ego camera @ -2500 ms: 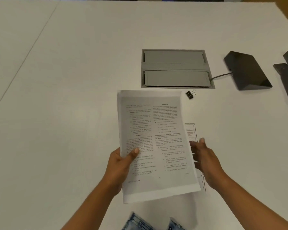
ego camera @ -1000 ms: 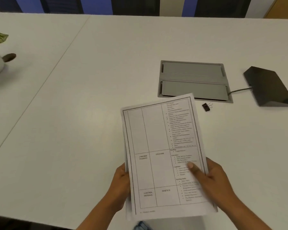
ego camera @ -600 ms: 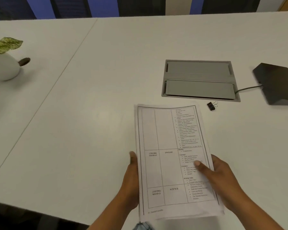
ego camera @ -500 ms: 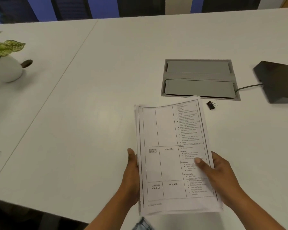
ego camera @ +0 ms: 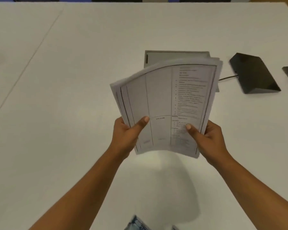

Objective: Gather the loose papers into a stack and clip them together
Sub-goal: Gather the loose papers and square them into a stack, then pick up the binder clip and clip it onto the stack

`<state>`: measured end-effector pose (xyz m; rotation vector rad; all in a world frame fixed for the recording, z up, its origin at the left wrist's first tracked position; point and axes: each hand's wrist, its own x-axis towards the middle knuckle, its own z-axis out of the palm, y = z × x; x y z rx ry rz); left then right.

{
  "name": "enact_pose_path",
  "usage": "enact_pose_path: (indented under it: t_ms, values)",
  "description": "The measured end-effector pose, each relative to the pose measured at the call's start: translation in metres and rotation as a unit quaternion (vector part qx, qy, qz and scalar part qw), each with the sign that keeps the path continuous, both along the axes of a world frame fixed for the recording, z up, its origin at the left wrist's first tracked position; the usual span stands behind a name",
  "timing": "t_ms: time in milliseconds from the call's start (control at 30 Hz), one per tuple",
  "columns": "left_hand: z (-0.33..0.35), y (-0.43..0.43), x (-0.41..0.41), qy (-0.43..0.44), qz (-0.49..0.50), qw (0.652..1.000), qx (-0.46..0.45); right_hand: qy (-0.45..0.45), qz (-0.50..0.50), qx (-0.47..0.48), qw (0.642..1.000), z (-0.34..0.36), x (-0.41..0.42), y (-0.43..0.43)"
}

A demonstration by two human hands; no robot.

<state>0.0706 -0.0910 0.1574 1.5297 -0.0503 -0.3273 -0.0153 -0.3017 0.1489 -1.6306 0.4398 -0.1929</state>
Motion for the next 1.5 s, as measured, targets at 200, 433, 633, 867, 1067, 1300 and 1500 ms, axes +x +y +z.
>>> enact_pose_path:
  t_ms: [200,433,633,867,1067,1300,1500]
  values:
    - [0.004,0.005,0.009,-0.096,-0.020,0.994,0.050,-0.017,-0.008,-0.020,1.000,-0.004,0.010,0.007]
    - [0.006,0.003,0.017,-0.080,-0.038,0.995,0.039,-0.023,0.007,-0.011,1.000,-0.008,0.020,0.008]
    - [0.007,-0.002,0.024,-0.103,-0.039,0.994,0.021,-0.057,-0.015,0.013,0.998,0.000,0.028,0.000]
    - [-0.019,-0.015,0.035,-0.053,-0.029,0.998,0.031,-0.032,0.003,0.006,0.999,-0.024,0.042,-0.005]
    - [-0.044,-0.021,0.047,0.004,-0.014,0.999,0.038,0.034,0.012,0.010,0.999,-0.059,0.047,-0.008]
    - [-0.059,-0.025,0.069,0.049,-0.084,0.992,0.086,0.120,0.046,0.012,0.992,-0.074,0.051,-0.037]
    - [-0.083,-0.027,0.096,0.109,-0.024,0.993,-0.033,0.204,0.086,0.107,0.969,-0.103,0.046,-0.052]
